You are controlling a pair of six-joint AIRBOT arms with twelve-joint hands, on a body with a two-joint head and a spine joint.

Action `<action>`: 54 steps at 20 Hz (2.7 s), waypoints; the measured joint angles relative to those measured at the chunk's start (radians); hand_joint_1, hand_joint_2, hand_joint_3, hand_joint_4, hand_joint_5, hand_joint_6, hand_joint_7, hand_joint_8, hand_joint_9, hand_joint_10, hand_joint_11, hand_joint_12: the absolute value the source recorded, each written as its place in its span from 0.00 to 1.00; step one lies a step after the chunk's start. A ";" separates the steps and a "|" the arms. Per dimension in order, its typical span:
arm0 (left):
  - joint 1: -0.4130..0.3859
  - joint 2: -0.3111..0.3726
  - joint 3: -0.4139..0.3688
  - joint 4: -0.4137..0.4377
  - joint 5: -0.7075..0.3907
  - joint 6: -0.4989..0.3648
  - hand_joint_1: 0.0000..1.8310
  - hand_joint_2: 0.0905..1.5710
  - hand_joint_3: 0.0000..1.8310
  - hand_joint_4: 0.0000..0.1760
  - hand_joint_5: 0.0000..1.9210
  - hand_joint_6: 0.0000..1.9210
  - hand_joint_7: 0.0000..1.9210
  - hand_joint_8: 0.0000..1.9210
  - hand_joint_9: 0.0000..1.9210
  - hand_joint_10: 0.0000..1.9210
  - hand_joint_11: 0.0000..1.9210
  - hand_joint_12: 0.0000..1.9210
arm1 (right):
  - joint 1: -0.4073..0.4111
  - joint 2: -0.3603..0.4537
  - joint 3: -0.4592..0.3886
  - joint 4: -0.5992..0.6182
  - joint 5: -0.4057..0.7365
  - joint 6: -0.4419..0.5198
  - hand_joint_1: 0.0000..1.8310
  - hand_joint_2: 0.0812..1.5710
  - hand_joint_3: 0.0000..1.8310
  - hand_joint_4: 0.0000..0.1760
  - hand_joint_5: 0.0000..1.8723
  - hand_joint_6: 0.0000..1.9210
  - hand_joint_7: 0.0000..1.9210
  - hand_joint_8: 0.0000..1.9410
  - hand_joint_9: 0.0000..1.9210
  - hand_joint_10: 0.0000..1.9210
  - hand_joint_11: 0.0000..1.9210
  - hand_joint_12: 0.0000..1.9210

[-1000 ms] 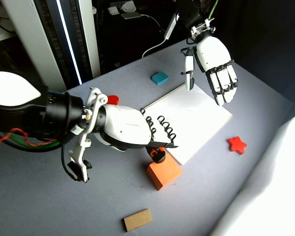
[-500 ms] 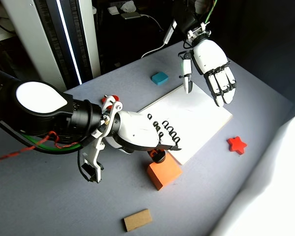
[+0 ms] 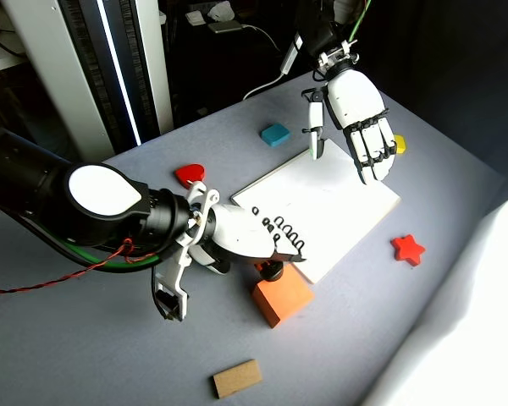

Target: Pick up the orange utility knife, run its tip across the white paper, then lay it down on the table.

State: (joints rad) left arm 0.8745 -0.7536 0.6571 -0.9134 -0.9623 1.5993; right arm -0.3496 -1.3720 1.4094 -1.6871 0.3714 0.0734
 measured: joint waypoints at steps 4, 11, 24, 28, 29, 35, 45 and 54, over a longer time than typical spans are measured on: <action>0.000 0.000 -0.006 0.001 -0.005 0.000 0.23 0.79 0.00 0.20 0.02 0.00 0.03 0.00 0.09 0.00 0.00 0.38 | 0.002 -0.012 0.008 0.008 0.001 0.000 0.67 0.67 0.00 0.00 0.00 0.00 0.00 0.00 0.00 0.00 0.00 0.00; 0.000 0.000 -0.005 0.001 -0.019 0.008 0.22 0.80 0.00 0.21 0.03 0.00 0.04 0.00 0.09 0.00 0.00 0.40 | 0.009 -0.041 0.025 0.009 -0.007 0.000 0.65 0.72 0.00 0.00 0.03 0.01 0.04 0.02 0.00 0.00 0.00 0.00; 0.002 0.000 0.002 -0.003 -0.020 0.019 0.21 0.80 0.00 0.20 0.03 0.00 0.04 0.00 0.11 0.00 0.00 0.50 | 0.031 -0.046 0.027 0.008 0.003 -0.008 0.90 0.47 0.53 0.69 0.79 1.00 0.87 1.00 0.92 1.00 0.95 1.00; 0.004 0.000 0.002 -0.001 -0.021 0.019 0.22 0.80 0.00 0.21 0.03 0.00 0.05 0.00 0.11 0.01 0.00 0.51 | 0.066 -0.014 0.000 0.015 0.015 -0.012 0.83 0.62 0.32 1.00 0.76 1.00 0.87 1.00 0.92 1.00 0.96 1.00; 0.004 0.000 0.002 -0.002 -0.021 0.019 0.22 0.80 0.00 0.21 0.03 0.00 0.05 0.00 0.11 0.01 0.00 0.51 | 0.066 0.001 -0.016 0.022 0.014 -0.012 0.85 0.61 0.31 1.00 0.77 1.00 0.87 1.00 0.92 1.00 0.96 1.00; 0.004 0.000 0.015 0.005 -0.021 0.010 0.21 0.80 0.00 0.22 0.03 0.00 0.05 0.00 0.12 0.01 0.00 0.53 | 0.053 0.021 -0.056 0.744 0.002 -0.676 0.86 0.57 0.38 1.00 0.78 1.00 0.87 1.00 0.92 1.00 0.96 1.00; 0.018 0.003 0.115 0.012 -0.019 -0.025 0.23 0.80 0.00 0.21 0.03 0.00 0.05 0.00 0.12 0.00 0.00 0.54 | -0.030 -0.159 0.110 1.022 0.520 -1.363 0.85 0.57 0.38 1.00 0.78 1.00 0.86 1.00 0.91 1.00 0.95 1.00; 0.092 0.033 0.177 0.010 -0.007 -0.063 0.24 0.80 0.00 0.17 0.04 0.00 0.05 0.00 0.12 0.00 0.00 0.54 | -0.072 -0.370 0.409 0.712 0.808 -1.509 0.84 0.59 0.35 1.00 0.75 1.00 0.85 1.00 0.90 1.00 0.93 1.00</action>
State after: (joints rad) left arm 0.9668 -0.7204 0.8345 -0.9031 -0.9691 1.5364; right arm -0.4221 -1.7424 1.8183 -0.9749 1.1797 -1.4357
